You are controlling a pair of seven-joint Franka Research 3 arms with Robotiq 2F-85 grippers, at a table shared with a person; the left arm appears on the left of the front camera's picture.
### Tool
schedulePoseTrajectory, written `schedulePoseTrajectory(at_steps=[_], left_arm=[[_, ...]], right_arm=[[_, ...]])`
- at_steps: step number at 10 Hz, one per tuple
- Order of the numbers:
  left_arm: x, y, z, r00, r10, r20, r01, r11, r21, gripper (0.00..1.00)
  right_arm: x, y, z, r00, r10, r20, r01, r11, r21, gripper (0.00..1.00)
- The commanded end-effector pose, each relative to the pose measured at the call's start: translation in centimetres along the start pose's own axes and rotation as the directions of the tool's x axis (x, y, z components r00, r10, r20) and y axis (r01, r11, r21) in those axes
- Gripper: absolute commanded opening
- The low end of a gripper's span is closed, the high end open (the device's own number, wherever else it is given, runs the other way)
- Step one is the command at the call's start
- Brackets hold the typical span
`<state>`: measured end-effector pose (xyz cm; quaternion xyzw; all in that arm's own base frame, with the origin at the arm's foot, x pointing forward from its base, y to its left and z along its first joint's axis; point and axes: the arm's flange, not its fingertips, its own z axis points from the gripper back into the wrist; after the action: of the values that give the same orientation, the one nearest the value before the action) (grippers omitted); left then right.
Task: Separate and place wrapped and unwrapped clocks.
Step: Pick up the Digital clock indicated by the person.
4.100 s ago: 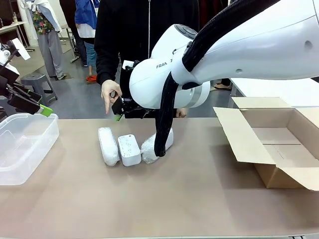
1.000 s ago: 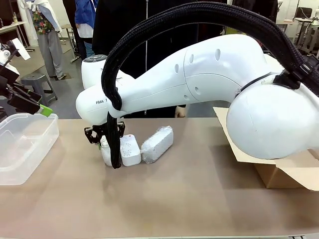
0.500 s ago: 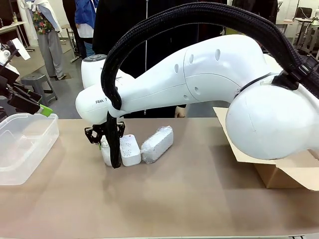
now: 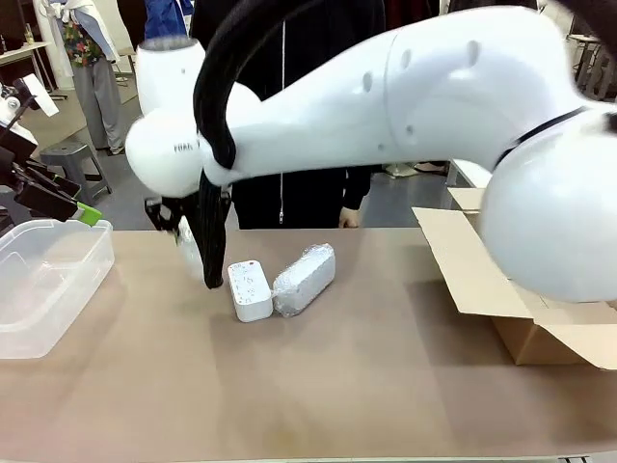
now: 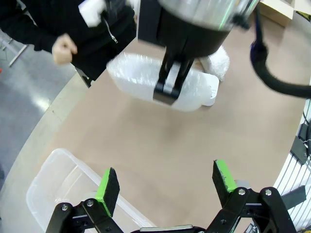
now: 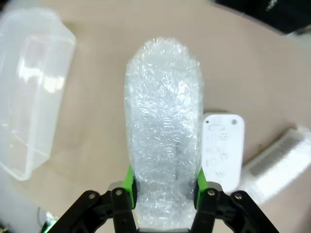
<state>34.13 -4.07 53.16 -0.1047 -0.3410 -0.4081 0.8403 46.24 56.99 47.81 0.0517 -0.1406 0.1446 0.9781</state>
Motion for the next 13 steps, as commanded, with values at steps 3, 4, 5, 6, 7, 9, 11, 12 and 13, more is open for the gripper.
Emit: schedulePoseTrajectory(at_steps=[3, 4, 5, 6, 7, 9, 11, 12, 13], left_arm=[[0.0, 0.1, -0.1, 1.000, 0.006, 0.006, -0.006, 1.000, -0.009, 1.00], [0.0, 0.1, -0.1, 1.000, 0.006, 0.006, -0.006, 1.000, -0.009, 1.00], [0.0, 0.1, -0.1, 1.000, 0.006, 0.006, -0.006, 1.000, -0.009, 1.00], [0.0, 0.1, -0.1, 1.000, 0.006, 0.006, -0.006, 1.000, -0.009, 1.00], [0.0, 0.1, -0.1, 1.000, 0.006, 0.006, -0.006, 1.000, -0.009, 1.00], [0.0, 0.1, -0.1, 1.000, 0.006, 0.006, -0.006, 1.000, -0.009, 1.00], [0.0, 0.1, -0.1, 1.000, 0.006, 0.006, -0.006, 1.000, -0.009, 1.00], [0.0, 0.1, -0.1, 1.000, 0.006, 0.006, -0.006, 1.000, -0.009, 1.00], [0.0, 0.1, -0.1, 1.000, 0.006, 0.006, -0.006, 1.000, -0.009, 1.00]], right_arm=[[-2.7, -3.4, 6.4, 0.997, -0.061, 0.045, 0.064, 0.996, -0.061, 0.00], [-3.5, -4.9, 8.1, 0.996, -0.065, 0.055, 0.067, 0.997, -0.032, 0.00], [-4.5, -6.2, 9.1, 0.994, -0.079, 0.074, 0.080, 0.997, -0.019, 0.00], [-5.6, -7.3, 9.9, 0.990, -0.092, 0.108, 0.093, 0.996, 0.001, 0.00], [-6.4, -7.7, 10.3, 0.985, -0.086, 0.149, 0.084, 0.996, 0.018, 0.00], [-3.9, -6.4, 10.7, 0.993, -0.058, 0.102, 0.062, 0.998, -0.028, 0.00], [-3.9, -6.4, 10.7, 0.993, -0.058, 0.102, 0.062, 0.998, -0.028, 0.00], [-3.9, -6.4, 10.7, 0.993, -0.058, 0.102, 0.062, 0.998, -0.028, 0.00], [-3.9, -6.4, 10.7, 0.993, -0.058, 0.102, 0.062, 0.998, -0.028, 0.00]])
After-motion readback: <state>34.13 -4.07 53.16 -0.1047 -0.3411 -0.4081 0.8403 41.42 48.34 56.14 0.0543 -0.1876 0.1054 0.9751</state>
